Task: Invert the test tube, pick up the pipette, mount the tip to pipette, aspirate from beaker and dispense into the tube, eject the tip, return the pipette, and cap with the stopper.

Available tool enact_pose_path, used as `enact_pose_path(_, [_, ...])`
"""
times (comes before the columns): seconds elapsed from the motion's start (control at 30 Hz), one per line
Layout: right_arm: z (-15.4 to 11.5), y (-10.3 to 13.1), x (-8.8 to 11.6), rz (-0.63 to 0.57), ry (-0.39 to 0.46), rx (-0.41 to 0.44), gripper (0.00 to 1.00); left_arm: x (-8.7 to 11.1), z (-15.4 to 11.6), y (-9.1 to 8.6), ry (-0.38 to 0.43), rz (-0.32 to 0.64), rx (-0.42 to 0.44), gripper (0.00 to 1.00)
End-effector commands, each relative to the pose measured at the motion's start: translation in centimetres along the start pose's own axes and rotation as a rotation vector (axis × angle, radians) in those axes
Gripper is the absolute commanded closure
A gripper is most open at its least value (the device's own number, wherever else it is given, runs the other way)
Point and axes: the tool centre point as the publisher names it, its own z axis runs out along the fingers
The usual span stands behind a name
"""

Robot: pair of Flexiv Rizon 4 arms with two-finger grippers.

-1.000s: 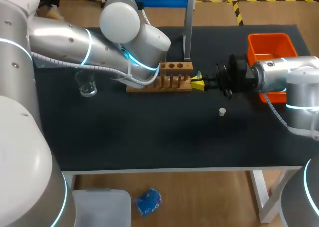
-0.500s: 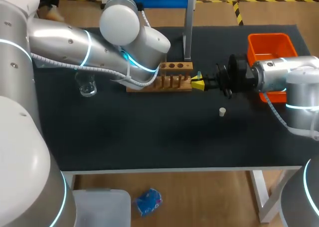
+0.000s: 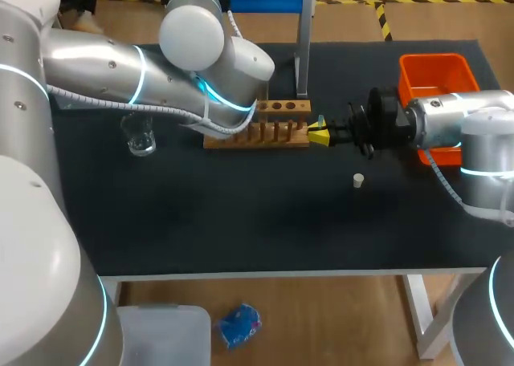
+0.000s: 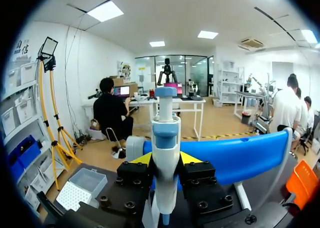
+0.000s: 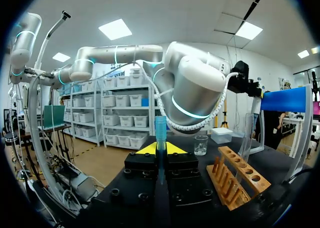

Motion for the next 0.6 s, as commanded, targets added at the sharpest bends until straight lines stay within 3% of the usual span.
enact_pose_path(0.03, [0.0,0.0,0.1,-0.001,-0.003,0.0,1.0,-0.4,-0.3,-2.2,0.003,0.013,-0.009,1.0])
enact_pose_path(0.3, [0.0,0.0,0.1,-0.001,-0.003,0.0,1.0,-0.2,-0.2,-3.7,0.051,0.062,-0.009,1.0])
enact_pose_path(0.6, [0.0,0.0,0.1,-0.001,-0.003,0.0,1.0,0.3,-1.0,-4.5,0.344,0.255,-0.096,1.0])
